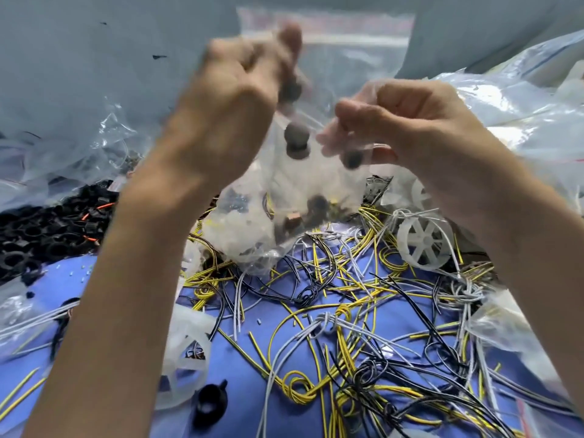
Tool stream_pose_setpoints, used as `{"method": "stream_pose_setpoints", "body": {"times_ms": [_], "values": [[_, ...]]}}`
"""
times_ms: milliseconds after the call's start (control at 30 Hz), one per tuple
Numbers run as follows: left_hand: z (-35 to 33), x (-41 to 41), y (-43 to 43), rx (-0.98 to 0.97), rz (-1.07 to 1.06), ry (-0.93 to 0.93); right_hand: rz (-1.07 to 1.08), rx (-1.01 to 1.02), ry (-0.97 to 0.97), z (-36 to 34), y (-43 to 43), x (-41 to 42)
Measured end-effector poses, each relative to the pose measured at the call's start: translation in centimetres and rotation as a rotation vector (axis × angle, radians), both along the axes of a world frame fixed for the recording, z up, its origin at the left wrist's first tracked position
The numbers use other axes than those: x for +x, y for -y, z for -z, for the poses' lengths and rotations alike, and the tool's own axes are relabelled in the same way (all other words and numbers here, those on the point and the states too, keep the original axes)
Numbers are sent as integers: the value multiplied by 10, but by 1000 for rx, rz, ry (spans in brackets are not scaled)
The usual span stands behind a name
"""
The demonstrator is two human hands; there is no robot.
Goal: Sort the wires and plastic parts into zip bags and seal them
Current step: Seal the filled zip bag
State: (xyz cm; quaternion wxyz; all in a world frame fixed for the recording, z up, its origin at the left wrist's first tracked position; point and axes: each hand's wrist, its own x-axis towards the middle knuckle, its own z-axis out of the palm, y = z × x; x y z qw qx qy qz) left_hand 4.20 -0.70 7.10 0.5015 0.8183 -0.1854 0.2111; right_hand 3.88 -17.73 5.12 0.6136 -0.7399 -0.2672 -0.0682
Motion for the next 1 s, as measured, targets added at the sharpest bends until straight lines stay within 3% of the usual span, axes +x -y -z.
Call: {"method": "stream_pose_setpoints", "body": {"times_ms": [100,200,300,467,567,633,767,833,1000], "values": [[5,-7,-4,152,109,-34,34,-15,31,2,-3,-1],[2,-12,-3,75,188,70,55,28,57,-3,2,-2],[3,-11,1,13,163,46,107,-90,80,-4,5,0],[0,-13,12,-183,167,66,76,25,202,-11,4,-7],[4,-10,15,-304,124,55,-65,-277,38,-8,6,-6],[1,-12,16,-348,121,82,-117,-403,33,-2,5,-7],[-2,-12,8,-333,56,83,-41,-292,81,-1,3,-4],[1,-7,-1,-299,32,49,14,-141,81,-2,2,-3],[0,-1,-19,6,252,-114,209,236,98,-4,6,2]]}}
